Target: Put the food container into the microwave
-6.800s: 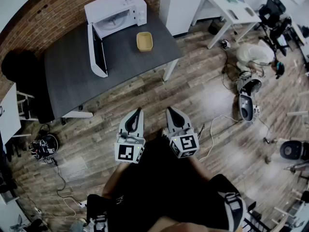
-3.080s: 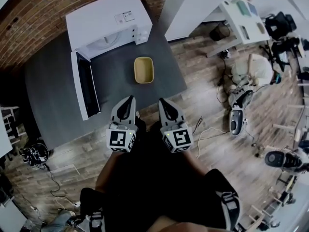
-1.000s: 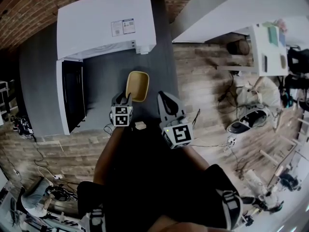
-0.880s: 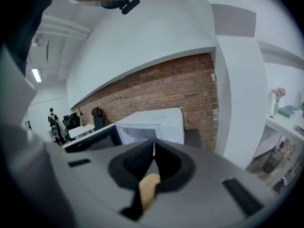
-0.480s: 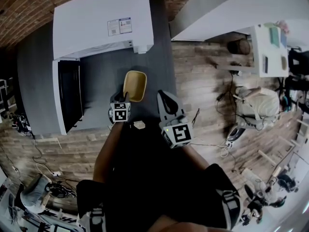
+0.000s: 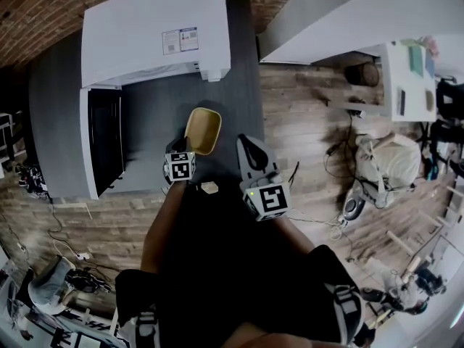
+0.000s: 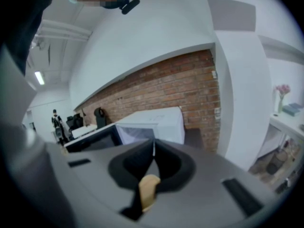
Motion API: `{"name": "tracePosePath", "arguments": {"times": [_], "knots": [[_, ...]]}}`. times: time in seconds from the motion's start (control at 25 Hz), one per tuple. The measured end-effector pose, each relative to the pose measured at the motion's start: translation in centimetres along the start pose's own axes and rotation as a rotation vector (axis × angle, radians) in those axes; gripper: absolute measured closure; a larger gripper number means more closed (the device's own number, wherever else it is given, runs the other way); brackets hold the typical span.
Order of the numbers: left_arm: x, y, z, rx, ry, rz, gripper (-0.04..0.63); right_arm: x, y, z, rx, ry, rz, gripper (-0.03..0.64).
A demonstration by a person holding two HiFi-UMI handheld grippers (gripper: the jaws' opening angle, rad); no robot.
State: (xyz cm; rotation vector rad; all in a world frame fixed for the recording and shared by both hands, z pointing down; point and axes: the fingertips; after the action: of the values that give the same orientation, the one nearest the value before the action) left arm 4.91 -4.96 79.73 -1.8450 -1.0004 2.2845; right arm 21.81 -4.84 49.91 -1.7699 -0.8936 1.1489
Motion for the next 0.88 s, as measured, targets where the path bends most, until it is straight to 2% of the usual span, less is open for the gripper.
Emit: {"name": "tracePosePath", "arguments": {"times": [0.24, 0.48, 0.88], "knots": [[0.9, 0.3, 0.3, 0.056, 0.008, -0.021, 0.548, -0.3, -0.2, 0.1, 0.003, 0.031, 0.011, 0.583], [2.8, 0.1, 1.5, 0.147, 0.038, -0.048, 0.549, -1.3, -0.2, 1.1, 0.032, 0.100, 0.014, 0.583], [7.6, 0.5, 4.7, 0.368, 0.088, -0.150, 0.549, -4.0, -0.1, 5.0, 0.092, 0.247, 0.004, 0.583]]}}
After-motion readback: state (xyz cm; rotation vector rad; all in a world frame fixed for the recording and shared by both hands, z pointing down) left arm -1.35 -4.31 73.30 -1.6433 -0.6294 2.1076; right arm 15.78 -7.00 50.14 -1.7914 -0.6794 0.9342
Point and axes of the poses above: the fingertips, and each gripper's own axes: x backward along the fingers, z to its left, y out of its top, and after that the axes turned 5 degrees about y, right-handed
